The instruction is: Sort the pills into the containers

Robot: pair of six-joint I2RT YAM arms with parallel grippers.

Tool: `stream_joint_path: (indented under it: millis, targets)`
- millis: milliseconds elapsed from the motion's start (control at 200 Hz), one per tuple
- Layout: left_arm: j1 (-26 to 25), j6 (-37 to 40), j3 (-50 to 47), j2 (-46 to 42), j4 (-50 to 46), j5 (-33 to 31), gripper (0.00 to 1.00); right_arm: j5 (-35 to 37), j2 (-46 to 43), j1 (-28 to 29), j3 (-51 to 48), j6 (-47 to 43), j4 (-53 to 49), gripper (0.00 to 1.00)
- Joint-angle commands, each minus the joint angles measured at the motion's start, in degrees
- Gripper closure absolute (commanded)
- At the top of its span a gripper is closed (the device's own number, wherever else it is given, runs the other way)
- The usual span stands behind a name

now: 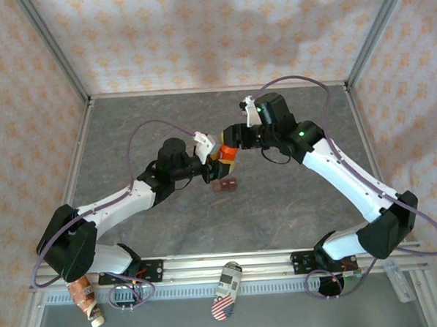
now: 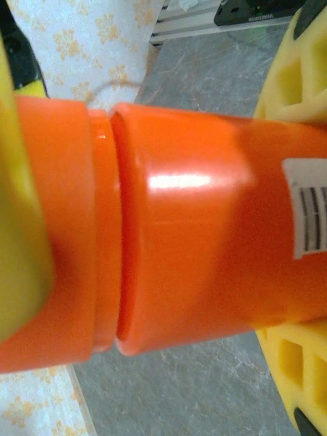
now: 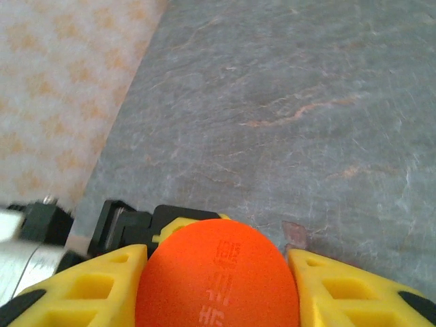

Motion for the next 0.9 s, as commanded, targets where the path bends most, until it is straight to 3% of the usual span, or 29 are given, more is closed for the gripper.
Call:
stream_joint_path:
  millis: [0,85,215,260,300,345,400,515,631,771,896]
  targets:
    - [0.36,-0.71,1.89,-1.4,2.2,1.39,1.0,-11.03,-3.33,-2.79,-3.31,-15.42,1.04,0.56]
    - [0.36,-0.95,1.58,-1.81,2.22,1.94,1.0,-19.4,-2.49,-7.24,-3.85,-16.1,1.75,0.56]
    - [0.33,-1.37,1.14,-2.08,2.41,2.28,1.0,-22.24,-0.84,-8.35,-3.73,-13.05,3.53,0.55]
    - [0.34,-1.37,1.2,-2.16,2.26,2.03,1.0,-22.25,-0.95,-8.35,-3.94,-11.14,4.63,0.48]
    - [0.36,-1.07,1.14,-2.24,1.95,1.78,1.0,-21.4,-1.66,-8.34,-4.59,-8.3,6.52,0.36]
    - [0.37,-0.7,1.16,-2.48,1.57,0.99,1.0,-19.46,-3.16,-8.35,-5.37,-4.53,8.6,0.27]
    - [0.36,0.21,1.41,-2.71,0.06,-0.39,1.0,-16.14,-5.69,-8.35,-6.47,0.54,10.88,0.24]
    - [0.36,3.26,2.29,-3.19,-4.4,-2.5,1.0,-8.56,-10.14,-8.25,-7.88,11.7,13.24,0.23]
    - [0.3,5.67,3.2,-3.37,-7.42,-3.45,1.0,-0.02,-10.36,-6.86,-6.04,18.89,7.34,0.24]
    - [0.35,7.31,3.91,-3.39,-9.38,-4.22,1.0,7.74,-7.89,-2.87,-1.18,18.99,-1.03,0.24]
    - [0.36,8.07,4.38,-3.18,-10.24,-4.31,1.0,9.13,-4.7,-0.44,1.2,18.22,-3.39,0.22]
